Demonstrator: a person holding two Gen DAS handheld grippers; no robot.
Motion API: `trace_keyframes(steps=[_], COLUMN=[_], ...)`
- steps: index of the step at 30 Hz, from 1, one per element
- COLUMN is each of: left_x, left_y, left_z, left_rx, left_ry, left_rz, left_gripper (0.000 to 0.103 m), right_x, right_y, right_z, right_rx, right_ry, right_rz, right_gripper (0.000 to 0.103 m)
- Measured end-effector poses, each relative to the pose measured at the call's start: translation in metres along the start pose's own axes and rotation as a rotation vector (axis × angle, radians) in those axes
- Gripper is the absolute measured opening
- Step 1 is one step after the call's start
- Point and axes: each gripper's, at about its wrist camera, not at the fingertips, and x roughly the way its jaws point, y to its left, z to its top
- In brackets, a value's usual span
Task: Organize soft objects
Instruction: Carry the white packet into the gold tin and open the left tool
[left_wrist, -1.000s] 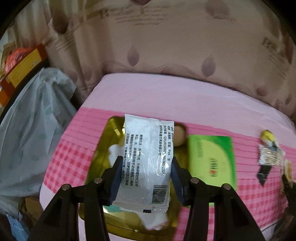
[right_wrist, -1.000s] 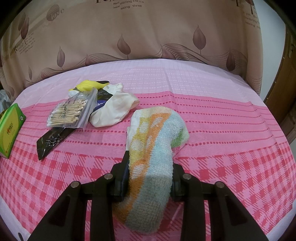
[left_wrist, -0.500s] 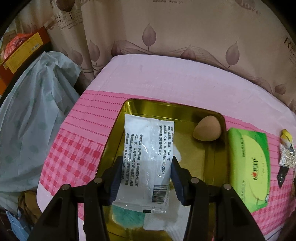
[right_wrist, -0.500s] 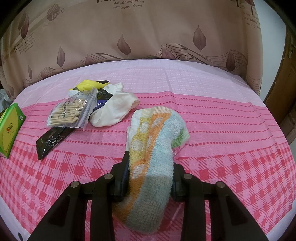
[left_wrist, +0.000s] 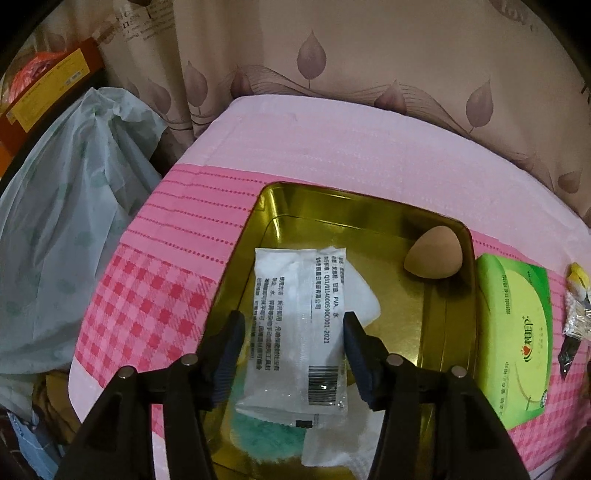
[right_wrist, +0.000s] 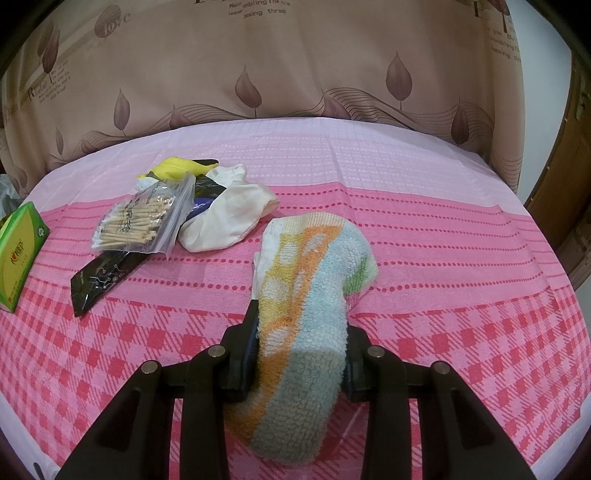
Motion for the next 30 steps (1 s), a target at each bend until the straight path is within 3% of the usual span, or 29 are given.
trace_keyframes(steps=[9, 16, 24, 30], left_x=[-0.034, -0.067, -0.080, -0.082], left_y=[0.011, 0.031, 0.062, 0.084], left_z=[-0.011, -0.045, -0.093, -0.106], left_rx=[-0.020, -0.069, -0.133, -0.206], left_ry=[-0.063, -0.142, -0.200, -0.220], left_rz=[-0.027, -0.020, 0.102, 0.139], left_gripper=[0.056, 0.056, 0.056, 0.056], right_x=[0.001, 0.000, 0.000, -0.002], right_y=[-0.001, 0.001, 0.002, -0.005], right_z=[0.001, 0.000, 0.000, 0.001], right_rx=[-0.008, -0.024, -0.028, -0.036], right_ry=[0.000, -0.002, -0.003, -0.010], right_rz=[-0.004, -0.020, -0.023, -0.032], right_gripper=[0.033, 0.033, 0.033, 0.031])
